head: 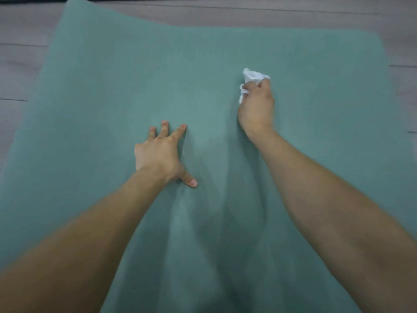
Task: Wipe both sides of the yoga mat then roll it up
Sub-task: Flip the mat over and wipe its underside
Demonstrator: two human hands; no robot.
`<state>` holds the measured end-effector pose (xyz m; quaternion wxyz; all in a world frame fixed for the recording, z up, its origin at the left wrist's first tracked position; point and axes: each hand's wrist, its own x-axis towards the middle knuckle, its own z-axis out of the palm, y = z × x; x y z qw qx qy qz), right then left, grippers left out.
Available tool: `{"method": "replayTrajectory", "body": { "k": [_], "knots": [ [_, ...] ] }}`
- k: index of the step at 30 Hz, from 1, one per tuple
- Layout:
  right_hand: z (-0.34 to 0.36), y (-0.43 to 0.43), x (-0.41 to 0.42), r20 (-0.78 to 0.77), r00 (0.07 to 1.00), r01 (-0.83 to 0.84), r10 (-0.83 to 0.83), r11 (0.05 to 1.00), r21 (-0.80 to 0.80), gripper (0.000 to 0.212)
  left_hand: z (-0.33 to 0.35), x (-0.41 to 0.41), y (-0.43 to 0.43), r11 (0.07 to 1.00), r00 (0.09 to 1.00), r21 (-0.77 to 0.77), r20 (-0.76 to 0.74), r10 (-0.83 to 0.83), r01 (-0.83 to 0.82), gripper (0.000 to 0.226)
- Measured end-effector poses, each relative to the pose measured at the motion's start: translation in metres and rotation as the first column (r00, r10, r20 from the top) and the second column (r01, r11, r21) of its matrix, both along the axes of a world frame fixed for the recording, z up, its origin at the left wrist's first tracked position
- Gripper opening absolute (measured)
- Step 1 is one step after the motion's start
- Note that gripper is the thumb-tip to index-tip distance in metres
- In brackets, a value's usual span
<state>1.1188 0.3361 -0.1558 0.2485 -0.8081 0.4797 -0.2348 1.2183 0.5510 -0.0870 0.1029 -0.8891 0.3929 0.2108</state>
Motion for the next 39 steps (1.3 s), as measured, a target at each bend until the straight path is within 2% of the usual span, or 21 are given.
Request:
{"method": "replayTrajectory", "body": {
  "k": [3, 7, 9, 11, 13, 15, 17, 18, 19, 21, 23, 24, 25, 27, 28, 30, 32, 34, 35, 37, 39],
  "knots": [
    [-0.004, 0.069, 0.020, -0.040, 0.945, -0.327, 0.325, 0.945, -0.030, 0.032, -0.003, -0.008, 0.017, 0.987, 0.998, -0.146, -0.024, 0.060, -0.063, 0.142],
    [0.006, 0.092, -0.004, -0.070, 0.836, -0.544, 0.545, 0.838, 0.026, 0.025, -0.028, -0.029, 0.071, 0.919, 0.994, -0.390, 0.065, 0.085, -0.054, 0.096],
    [0.003, 0.056, -0.029, -0.059, 0.887, -0.457, 0.457, 0.889, 0.021, 0.029, -0.044, -0.041, 0.095, 0.911, 0.987, -0.413, 0.147, 0.069, -0.002, 0.086],
    [-0.001, 0.006, -0.062, 0.015, 0.990, -0.140, 0.140, 0.990, -0.014, 0.034, -0.058, -0.051, 0.106, 0.901, 0.974, -0.429, 0.222, 0.040, 0.060, 0.078],
    [-0.004, -0.027, -0.092, 0.074, 0.986, 0.145, -0.148, 0.989, 0.041, 0.033, -0.069, -0.056, 0.111, 0.886, 0.964, -0.454, 0.264, 0.034, 0.093, 0.072],
    [-0.005, -0.028, -0.088, 0.059, 0.976, 0.208, -0.211, 0.977, 0.045, 0.034, -0.076, -0.054, 0.109, 0.868, 0.962, -0.486, 0.269, 0.038, 0.102, 0.069],
    [-0.006, 0.005, -0.054, 0.077, 0.995, 0.073, -0.070, 0.996, -0.044, 0.043, -0.078, -0.052, 0.112, 0.858, 0.962, -0.502, 0.269, 0.039, 0.106, 0.067],
    [-0.008, 0.027, -0.031, 0.097, 0.991, -0.080, 0.092, 0.990, -0.117, 0.046, -0.079, -0.051, 0.113, 0.848, 0.962, -0.520, 0.270, 0.047, 0.105, 0.065],
    [-0.012, 0.052, -0.009, 0.085, 0.961, -0.244, 0.264, 0.951, -0.191, 0.045, -0.079, -0.051, 0.112, 0.837, 0.962, -0.536, 0.269, 0.050, 0.107, 0.063],
    [-0.013, 0.114, 0.025, -0.005, 0.844, -0.519, 0.536, 0.816, -0.254, 0.042, -0.080, -0.049, 0.111, 0.828, 0.961, -0.548, 0.271, 0.048, 0.114, 0.060],
    [-0.007, 0.152, 0.037, -0.102, 0.734, -0.677, 0.672, 0.711, -0.188, 0.041, -0.081, -0.050, 0.113, 0.829, 0.960, -0.548, 0.276, 0.054, 0.111, 0.059],
    [-0.004, 0.150, 0.034, -0.161, 0.706, -0.708, 0.690, 0.677, -0.200, 0.042, -0.081, -0.050, 0.113, 0.829, 0.958, -0.548, 0.282, 0.053, 0.115, 0.058],
    [-0.009, 0.135, 0.027, -0.198, 0.721, -0.692, 0.664, 0.675, -0.258, 0.044, -0.082, -0.049, 0.113, 0.825, 0.958, -0.553, 0.283, 0.051, 0.119, 0.058],
    [-0.018, 0.075, 0.005, -0.193, 0.830, -0.557, 0.523, 0.758, -0.340, 0.051, -0.083, -0.048, 0.114, 0.818, 0.958, -0.561, 0.283, 0.050, 0.123, 0.058],
    [-0.020, 0.038, -0.012, -0.159, 0.901, -0.434, 0.404, 0.836, -0.335, 0.055, -0.084, -0.048, 0.114, 0.820, 0.956, -0.557, 0.290, 0.047, 0.129, 0.058],
    [-0.018, -0.014, -0.047, -0.135, 0.968, -0.237, 0.213, 0.950, -0.204, 0.056, -0.086, -0.048, 0.114, 0.826, 0.954, -0.548, 0.296, 0.047, 0.130, 0.059],
    [-0.015, -0.018, -0.056, -0.124, 0.983, -0.157, 0.138, 0.976, -0.152, 0.051, -0.086, -0.047, 0.114, 0.831, 0.953, -0.540, 0.298, 0.044, 0.130, 0.060],
    [-0.012, 0.023, -0.045, -0.187, 0.966, -0.216, 0.176, 0.951, -0.220, 0.057, -0.085, -0.047, 0.115, 0.834, 0.953, -0.536, 0.300, 0.045, 0.129, 0.060],
    [-0.012, 0.054, -0.037, -0.224, 0.942, -0.299, 0.250, 0.928, -0.221, 0.065, -0.085, -0.048, 0.115, 0.835, 0.952, -0.536, 0.301, 0.047, 0.128, 0.060],
    [-0.007, 0.121, -0.023, -0.281, 0.842, -0.515, 0.461, 0.842, -0.160, 0.075, -0.085, -0.048, 0.114, 0.833, 0.950, -0.537, 0.308, 0.047, 0.133, 0.059],
    [-0.006, 0.162, -0.019, -0.309, 0.741, -0.653, 0.596, 0.747, -0.126, 0.076, -0.085, -0.048, 0.115, 0.830, 0.950, -0.542, 0.309, 0.047, 0.135, 0.058]
  ]
}}
